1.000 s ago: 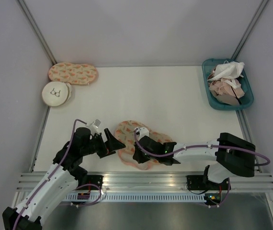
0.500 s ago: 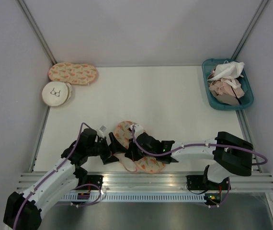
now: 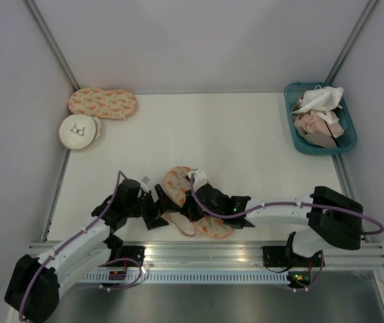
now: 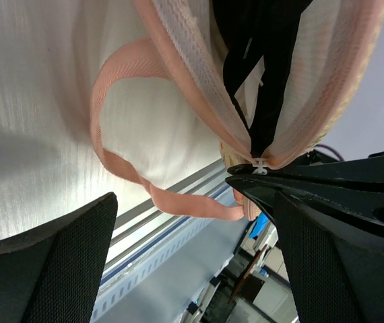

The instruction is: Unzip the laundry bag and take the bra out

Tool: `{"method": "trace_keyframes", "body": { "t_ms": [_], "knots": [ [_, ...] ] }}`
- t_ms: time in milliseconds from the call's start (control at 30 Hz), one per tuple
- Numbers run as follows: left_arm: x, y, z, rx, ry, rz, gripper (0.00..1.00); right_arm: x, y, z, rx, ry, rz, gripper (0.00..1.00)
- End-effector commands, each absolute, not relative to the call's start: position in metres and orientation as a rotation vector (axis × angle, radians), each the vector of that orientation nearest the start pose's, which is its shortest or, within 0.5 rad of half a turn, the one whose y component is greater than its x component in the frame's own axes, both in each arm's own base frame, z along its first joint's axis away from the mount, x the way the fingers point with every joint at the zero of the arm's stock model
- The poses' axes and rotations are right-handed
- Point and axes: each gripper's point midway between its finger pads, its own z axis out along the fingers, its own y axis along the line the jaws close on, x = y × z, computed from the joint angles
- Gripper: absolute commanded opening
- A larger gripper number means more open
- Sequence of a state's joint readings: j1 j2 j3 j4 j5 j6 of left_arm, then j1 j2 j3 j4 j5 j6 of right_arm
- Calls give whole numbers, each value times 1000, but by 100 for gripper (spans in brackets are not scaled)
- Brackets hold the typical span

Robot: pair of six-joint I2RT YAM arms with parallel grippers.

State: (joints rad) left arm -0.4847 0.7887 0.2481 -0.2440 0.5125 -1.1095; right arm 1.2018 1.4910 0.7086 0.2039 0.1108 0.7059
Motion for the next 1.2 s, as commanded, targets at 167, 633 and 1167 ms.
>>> {"method": "trace_keyframes", "body": {
  "t_ms": [167, 633, 1167],
  "knots": [
    [196, -196, 108, -745, 2286, -1213, 99, 116, 394, 105, -587, 2205, 1097, 0],
    [191, -214, 87, -811, 2317, -1283, 96, 124, 400, 113, -554, 2177, 1100, 0],
    [216, -206, 75, -850, 2234, -1181, 24, 130, 373, 89, -500, 2316, 893, 0]
  ]
}}
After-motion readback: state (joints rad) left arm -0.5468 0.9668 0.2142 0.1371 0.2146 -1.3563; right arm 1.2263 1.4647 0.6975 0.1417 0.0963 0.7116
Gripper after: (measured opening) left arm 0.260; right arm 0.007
